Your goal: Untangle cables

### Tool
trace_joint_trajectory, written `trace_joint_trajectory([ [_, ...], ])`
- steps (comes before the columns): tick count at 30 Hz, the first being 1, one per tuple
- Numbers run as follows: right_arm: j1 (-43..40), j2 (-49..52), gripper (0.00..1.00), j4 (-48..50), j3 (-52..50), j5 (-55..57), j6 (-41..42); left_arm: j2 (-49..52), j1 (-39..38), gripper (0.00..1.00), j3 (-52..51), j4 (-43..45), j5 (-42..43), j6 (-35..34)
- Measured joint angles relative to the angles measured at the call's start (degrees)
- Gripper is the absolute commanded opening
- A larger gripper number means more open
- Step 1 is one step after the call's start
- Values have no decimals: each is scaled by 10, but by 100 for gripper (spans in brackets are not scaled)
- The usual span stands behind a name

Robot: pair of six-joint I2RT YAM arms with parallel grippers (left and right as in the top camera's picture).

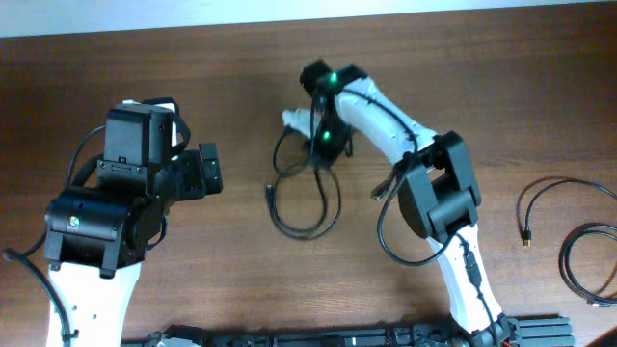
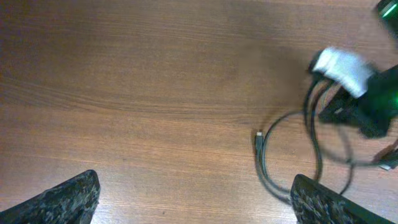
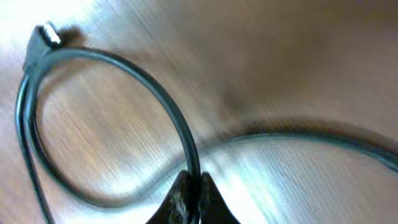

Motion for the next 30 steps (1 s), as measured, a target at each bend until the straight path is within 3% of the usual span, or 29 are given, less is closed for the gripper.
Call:
trace_joint_trajectory([
  [6, -58, 8, 4, -208, 348, 125, 67, 0, 0, 99, 0, 0, 0, 0],
  [12, -165, 5, 4, -231, 603, 199, 152, 0, 0, 99, 0, 0, 0, 0],
  [21, -438, 5, 4, -199, 624, 202, 306, 0, 0, 99, 0, 0, 0, 0],
  [30, -697, -5, 4, -165, 624, 202, 398, 0, 0, 99, 0, 0, 0, 0],
])
